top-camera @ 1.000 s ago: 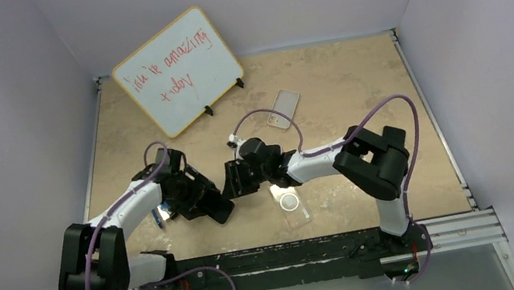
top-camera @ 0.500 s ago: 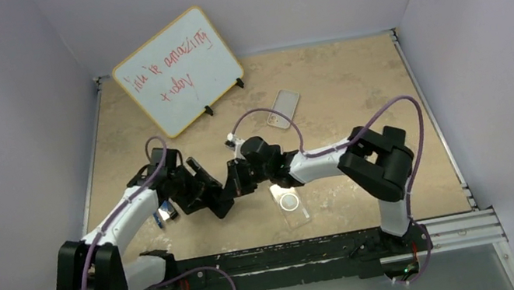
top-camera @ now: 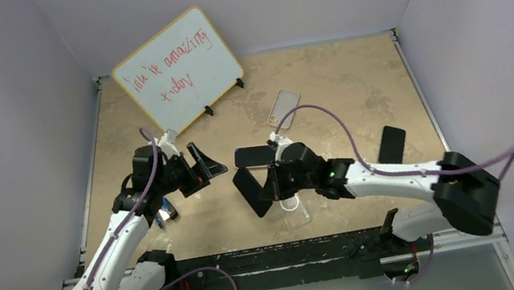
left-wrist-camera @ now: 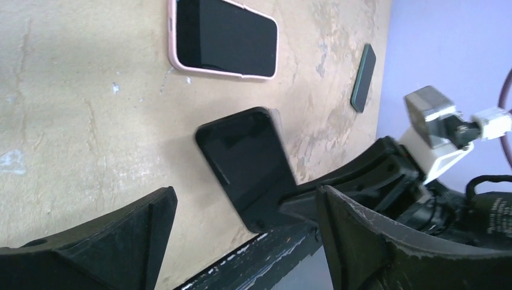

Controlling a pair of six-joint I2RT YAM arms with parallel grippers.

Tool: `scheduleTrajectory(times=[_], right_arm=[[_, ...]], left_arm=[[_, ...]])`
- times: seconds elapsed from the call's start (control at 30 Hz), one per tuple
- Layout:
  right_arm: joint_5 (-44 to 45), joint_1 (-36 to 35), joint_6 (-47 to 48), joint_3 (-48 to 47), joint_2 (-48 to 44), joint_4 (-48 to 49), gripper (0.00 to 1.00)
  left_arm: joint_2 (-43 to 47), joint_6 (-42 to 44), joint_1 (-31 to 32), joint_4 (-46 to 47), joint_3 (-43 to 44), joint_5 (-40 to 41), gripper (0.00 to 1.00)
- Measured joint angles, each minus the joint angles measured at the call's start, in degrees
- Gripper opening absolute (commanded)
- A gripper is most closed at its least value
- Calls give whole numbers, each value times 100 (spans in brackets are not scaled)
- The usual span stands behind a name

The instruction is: Put the phone into the phone case

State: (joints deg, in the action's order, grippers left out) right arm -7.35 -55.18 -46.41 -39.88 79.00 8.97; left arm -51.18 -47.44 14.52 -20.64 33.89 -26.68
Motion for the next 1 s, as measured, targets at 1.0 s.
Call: scheduleTrajectory(times=[1.0], right_arm=[[1252, 2, -295, 1464, -2636, -2033, 0]], left_arm=[[-2225, -446, 1766, 2988, -798, -387, 67]])
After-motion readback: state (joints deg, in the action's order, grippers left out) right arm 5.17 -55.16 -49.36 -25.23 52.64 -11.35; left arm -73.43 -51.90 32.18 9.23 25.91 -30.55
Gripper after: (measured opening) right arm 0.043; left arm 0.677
